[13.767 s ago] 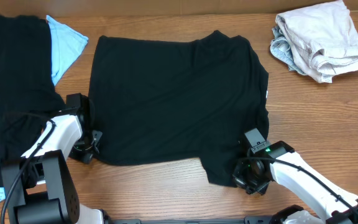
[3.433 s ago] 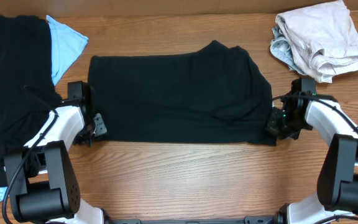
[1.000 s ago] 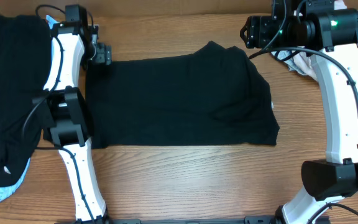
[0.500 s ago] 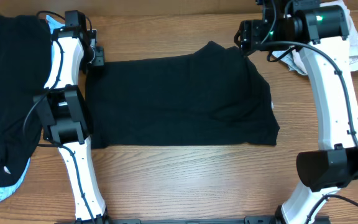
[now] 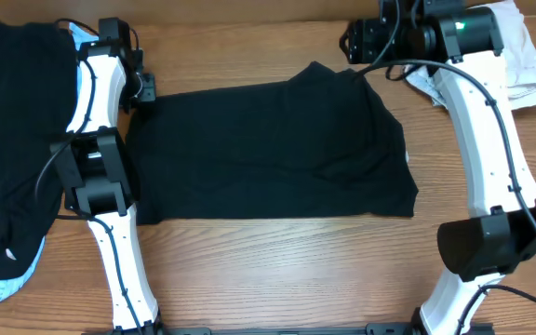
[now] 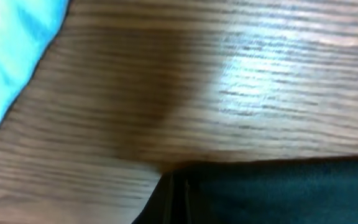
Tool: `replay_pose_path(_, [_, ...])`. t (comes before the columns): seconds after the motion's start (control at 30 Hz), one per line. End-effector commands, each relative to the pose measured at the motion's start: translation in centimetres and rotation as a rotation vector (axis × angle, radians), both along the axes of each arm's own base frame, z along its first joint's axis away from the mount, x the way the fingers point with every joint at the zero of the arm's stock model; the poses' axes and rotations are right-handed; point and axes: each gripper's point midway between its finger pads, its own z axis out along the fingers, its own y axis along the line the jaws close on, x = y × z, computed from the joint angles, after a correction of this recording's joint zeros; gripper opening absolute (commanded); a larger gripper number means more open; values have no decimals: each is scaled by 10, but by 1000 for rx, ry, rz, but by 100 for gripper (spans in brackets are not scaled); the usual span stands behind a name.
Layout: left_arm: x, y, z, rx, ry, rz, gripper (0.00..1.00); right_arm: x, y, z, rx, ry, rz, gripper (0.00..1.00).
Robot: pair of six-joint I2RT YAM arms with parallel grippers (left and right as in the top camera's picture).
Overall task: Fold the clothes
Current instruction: 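Grasp the shirt's top-left and top-right corners with both grippers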
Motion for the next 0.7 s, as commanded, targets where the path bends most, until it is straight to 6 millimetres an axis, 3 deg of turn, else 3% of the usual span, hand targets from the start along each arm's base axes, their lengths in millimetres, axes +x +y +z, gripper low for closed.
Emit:
replay_pose_path(0.0, [-7,6,1,34,30,17,4,23,15,-33,-17,6,24,71])
replay_pose_path(0.07, [-10,5,0,30,44,20,4,42,19,-50,-21,-12,21,80])
replay_pose_path(0.23, [-11,3,-1,18,47,39,4,79,20,-112,-53,5,-15,81])
replay_pose_path(0.4, [-11,3,0,14,45,62,4,95,25,-172,-73,45,5,79])
replay_pose_path(0.67, [-12,3,-1,15,46,62,4,109,44,-232,-82,48,38,71])
